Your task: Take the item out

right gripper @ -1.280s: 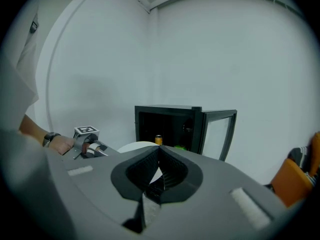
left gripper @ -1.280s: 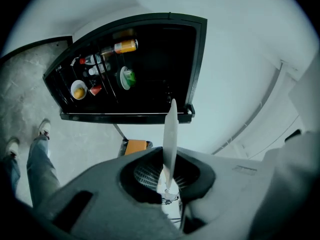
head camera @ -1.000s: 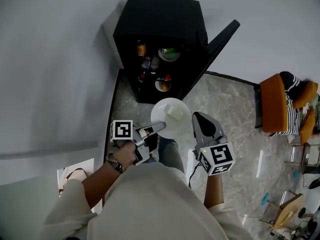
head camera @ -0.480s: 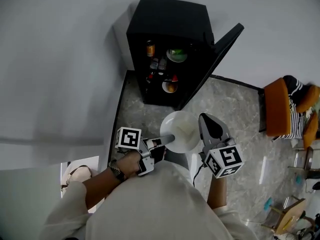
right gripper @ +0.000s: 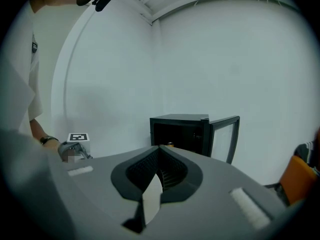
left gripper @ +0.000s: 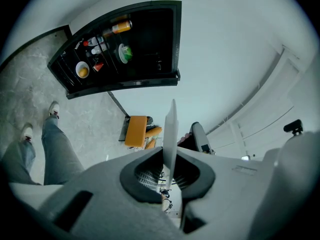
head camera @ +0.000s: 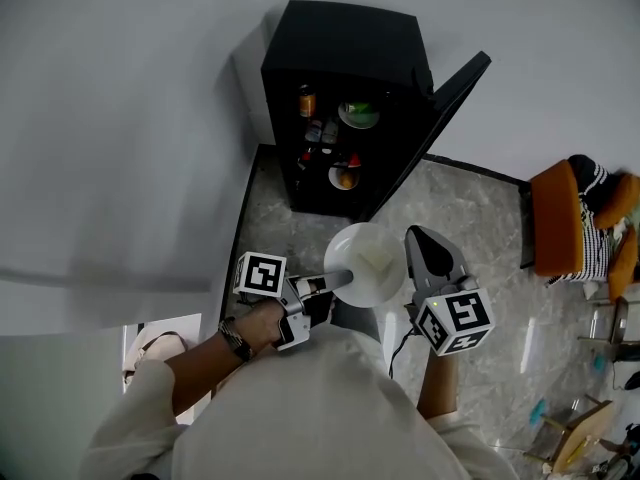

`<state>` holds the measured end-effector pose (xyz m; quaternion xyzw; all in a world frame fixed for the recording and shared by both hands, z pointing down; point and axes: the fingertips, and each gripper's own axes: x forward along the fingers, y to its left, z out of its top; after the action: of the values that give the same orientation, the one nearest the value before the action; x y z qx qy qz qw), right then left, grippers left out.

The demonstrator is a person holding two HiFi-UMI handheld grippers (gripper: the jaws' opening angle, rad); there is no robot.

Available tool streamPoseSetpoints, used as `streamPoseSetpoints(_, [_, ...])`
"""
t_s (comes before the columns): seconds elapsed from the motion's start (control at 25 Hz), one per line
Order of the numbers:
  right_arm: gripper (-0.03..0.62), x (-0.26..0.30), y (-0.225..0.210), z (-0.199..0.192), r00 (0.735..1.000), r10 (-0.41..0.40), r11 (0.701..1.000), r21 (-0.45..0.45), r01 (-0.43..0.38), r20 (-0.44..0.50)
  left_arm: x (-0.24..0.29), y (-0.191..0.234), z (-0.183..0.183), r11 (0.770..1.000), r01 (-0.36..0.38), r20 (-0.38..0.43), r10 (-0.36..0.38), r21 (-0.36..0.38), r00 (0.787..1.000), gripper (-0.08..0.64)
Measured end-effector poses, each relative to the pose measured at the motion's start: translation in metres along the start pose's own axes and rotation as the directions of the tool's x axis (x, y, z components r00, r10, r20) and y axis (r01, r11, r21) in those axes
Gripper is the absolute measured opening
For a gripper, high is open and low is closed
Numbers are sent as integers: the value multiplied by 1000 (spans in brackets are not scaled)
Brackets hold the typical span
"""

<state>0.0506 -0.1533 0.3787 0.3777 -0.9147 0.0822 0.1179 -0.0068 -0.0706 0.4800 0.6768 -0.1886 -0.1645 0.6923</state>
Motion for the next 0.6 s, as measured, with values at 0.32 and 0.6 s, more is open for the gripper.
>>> streamPoseSetpoints(0.32, [5, 2, -3, -1, 1000, 0, 1000, 8, 0, -2, 4, -3, -3, 999, 35, -16, -35, -2, 999, 28])
streamPoseSetpoints(0.6, [5, 4, -6, -4, 1000, -7, 1000, 14, 7, -4, 6, 0, -3, 999, 34, -19, -34, -13, 999, 28])
